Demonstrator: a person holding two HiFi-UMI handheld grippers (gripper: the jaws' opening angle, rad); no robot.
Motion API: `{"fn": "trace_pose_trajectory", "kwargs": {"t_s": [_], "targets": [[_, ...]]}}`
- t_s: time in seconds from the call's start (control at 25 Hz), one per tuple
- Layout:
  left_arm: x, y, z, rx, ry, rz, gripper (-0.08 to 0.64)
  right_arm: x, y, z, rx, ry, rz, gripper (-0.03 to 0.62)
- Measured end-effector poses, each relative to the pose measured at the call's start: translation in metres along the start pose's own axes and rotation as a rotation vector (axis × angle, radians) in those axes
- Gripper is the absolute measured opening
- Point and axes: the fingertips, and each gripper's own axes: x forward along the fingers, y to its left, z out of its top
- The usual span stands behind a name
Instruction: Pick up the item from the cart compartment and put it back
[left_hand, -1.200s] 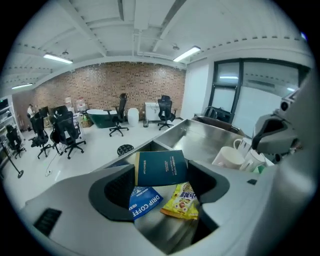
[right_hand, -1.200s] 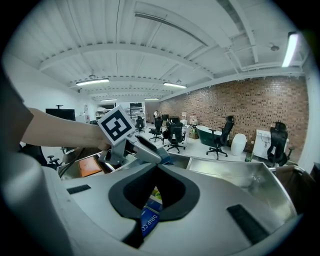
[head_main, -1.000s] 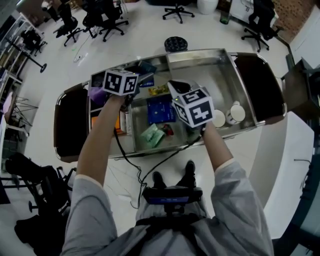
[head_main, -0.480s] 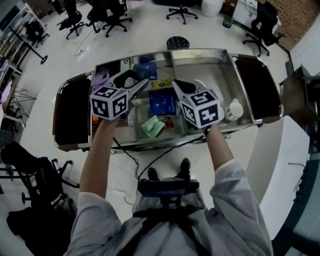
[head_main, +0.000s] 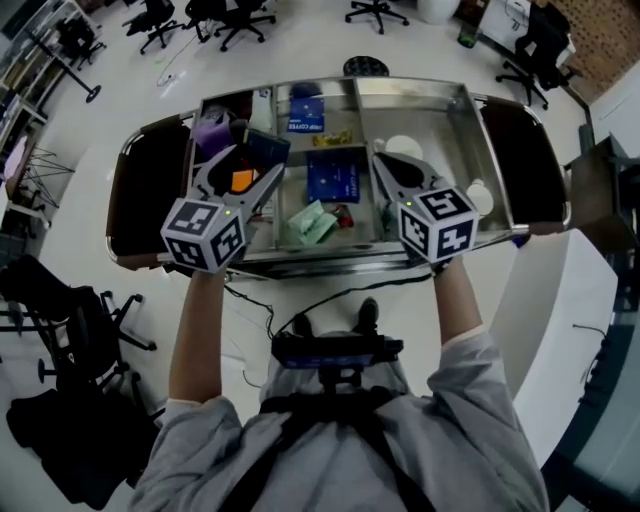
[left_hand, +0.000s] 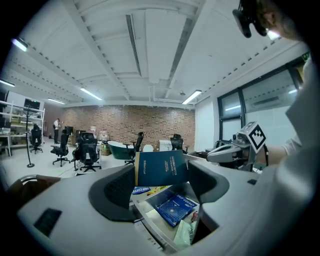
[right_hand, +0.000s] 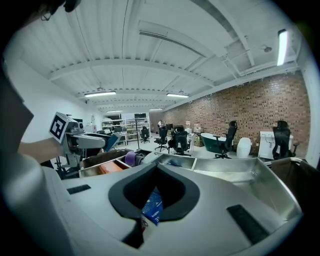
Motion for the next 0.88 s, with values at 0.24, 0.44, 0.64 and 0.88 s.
{"fn": "trace_pose_trajectory", "kwargs": {"t_s": [0.24,0.44,0.64,0.88], "targets": [[-0.041,0.001,-0.015,-0.03,-0.024,0.067,0.341,-0.024,0.01,-0.018,0.035,-0.01,0.008,0.009],[-0.066,0.005,-0.032,-0.065,-0.031,0.11,0.341,-0.037,0.012,-0.03,0.061,-0.016,0.0,0.009],[-0.079,0.006,-0.038,-0.081,-0.043,0.126,0.341,-0.044,0.012,-0.034,0.066,-0.017,-0.011,0.009],[-0.082,0.01,-0.042,-0.052,-0.033,0.157,0.339,-0.044,0.011,-0.038,0.073,-0.015,-0.021,0.009]]}}
